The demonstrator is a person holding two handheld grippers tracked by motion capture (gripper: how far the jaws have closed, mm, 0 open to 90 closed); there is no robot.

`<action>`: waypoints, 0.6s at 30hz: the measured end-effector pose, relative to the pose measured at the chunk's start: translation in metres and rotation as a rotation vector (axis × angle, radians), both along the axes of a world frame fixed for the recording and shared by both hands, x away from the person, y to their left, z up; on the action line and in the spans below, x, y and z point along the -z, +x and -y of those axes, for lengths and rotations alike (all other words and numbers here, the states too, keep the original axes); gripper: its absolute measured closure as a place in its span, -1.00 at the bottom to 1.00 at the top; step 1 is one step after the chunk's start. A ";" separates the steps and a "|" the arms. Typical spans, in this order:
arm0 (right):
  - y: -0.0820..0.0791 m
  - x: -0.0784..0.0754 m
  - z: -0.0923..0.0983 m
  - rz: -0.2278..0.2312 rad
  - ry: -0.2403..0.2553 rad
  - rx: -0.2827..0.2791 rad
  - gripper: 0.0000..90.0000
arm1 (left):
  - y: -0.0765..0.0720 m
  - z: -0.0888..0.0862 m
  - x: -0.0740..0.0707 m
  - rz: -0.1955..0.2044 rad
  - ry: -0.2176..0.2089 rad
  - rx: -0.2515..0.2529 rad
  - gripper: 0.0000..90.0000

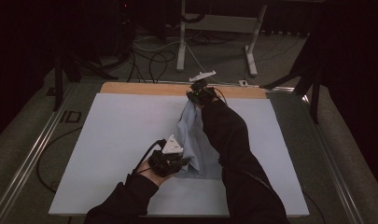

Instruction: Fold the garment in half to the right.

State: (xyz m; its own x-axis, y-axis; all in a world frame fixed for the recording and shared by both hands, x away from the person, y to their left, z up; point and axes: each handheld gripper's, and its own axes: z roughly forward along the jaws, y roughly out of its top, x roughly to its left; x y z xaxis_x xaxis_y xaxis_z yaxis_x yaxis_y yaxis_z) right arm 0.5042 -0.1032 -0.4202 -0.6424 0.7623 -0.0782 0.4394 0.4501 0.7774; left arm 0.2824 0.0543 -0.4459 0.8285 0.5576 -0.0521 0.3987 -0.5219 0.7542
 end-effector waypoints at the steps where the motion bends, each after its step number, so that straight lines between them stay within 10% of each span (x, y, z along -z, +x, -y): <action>1: 0.000 0.000 0.002 0.000 0.002 -0.001 0.92 | 0.001 0.003 0.000 -0.001 0.000 0.003 0.92; 18: 0.003 0.014 0.038 -0.011 0.030 0.014 0.91 | 0.009 0.053 0.007 -0.018 -0.019 0.047 0.92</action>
